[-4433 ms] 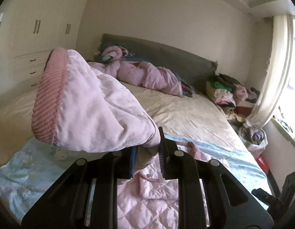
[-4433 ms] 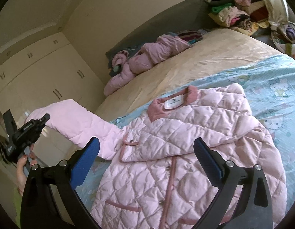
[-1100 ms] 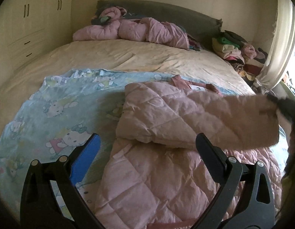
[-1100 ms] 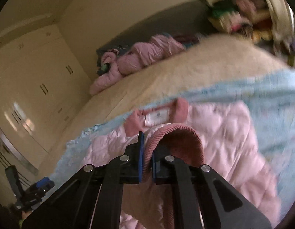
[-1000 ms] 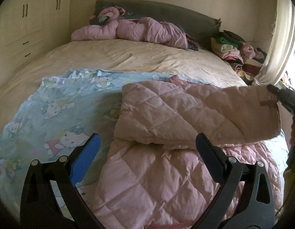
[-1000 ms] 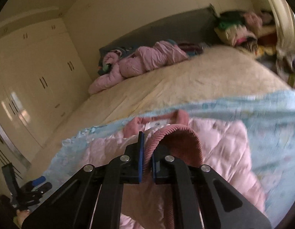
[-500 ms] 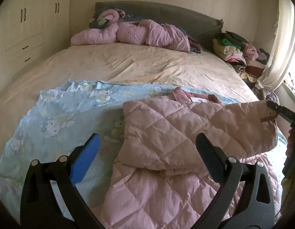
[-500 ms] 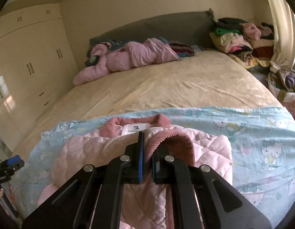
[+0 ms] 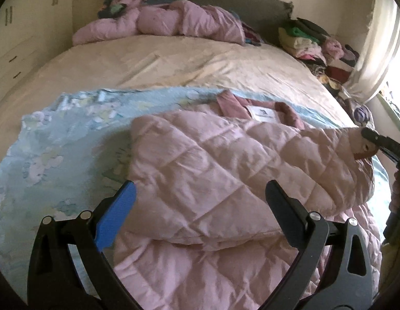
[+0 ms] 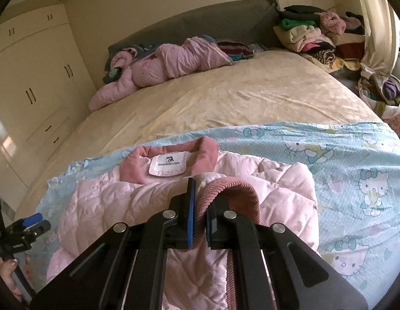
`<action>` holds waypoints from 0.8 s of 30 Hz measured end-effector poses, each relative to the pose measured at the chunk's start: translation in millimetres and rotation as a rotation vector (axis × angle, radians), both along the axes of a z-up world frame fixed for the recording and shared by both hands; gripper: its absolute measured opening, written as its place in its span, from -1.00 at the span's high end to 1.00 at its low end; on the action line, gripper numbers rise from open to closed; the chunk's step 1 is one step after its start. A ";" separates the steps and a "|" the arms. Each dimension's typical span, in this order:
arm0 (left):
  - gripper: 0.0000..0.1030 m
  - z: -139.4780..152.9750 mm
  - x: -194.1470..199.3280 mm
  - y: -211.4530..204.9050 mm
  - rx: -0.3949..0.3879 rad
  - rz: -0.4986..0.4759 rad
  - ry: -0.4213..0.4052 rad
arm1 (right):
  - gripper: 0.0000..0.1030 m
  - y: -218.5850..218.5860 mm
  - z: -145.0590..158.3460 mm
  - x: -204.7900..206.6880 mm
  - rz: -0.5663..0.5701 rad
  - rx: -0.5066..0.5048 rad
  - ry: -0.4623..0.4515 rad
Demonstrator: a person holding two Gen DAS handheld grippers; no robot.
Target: Fold large clothes
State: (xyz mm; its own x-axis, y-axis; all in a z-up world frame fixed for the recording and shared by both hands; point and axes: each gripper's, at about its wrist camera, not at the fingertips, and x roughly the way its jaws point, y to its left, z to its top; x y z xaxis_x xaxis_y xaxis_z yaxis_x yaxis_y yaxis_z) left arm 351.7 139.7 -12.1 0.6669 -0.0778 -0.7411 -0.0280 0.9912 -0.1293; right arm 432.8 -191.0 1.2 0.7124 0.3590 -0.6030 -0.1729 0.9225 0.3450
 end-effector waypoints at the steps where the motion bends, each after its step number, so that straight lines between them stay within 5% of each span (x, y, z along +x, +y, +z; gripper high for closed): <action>1: -0.81 -2.8 1.4 -3.6 0.004 -0.010 0.003 | 0.87 -0.1 -0.8 0.8 0.001 -0.002 0.003; 6: -0.81 -17.1 9.2 -15.3 0.018 -0.042 0.042 | 0.75 -2.5 -2.7 1.8 0.002 0.000 0.020; 9: -0.78 -22.9 11.2 -18.2 0.020 -0.051 0.056 | 0.39 -8.0 -3.8 1.0 0.000 0.032 0.040; 13: -0.77 -32.9 13.8 -18.7 0.027 -0.047 0.080 | 0.37 -13.3 -1.5 -4.5 -0.022 0.038 0.039; 16: -0.77 -41.3 14.9 -18.0 0.024 -0.048 0.097 | -0.01 -15.2 8.7 -16.4 -0.066 0.050 -0.011; 18: -0.77 -48.2 16.8 -18.4 0.030 -0.052 0.111 | -0.09 -12.5 19.0 -24.7 -0.084 0.049 -0.056; 21: -0.79 -58.7 20.0 -17.5 0.043 -0.044 0.140 | -0.33 1.2 27.6 -29.2 -0.056 0.038 -0.075; 24: -0.80 -66.3 23.0 -14.3 0.020 -0.041 0.154 | -0.34 21.8 24.6 -26.6 -0.001 0.020 -0.050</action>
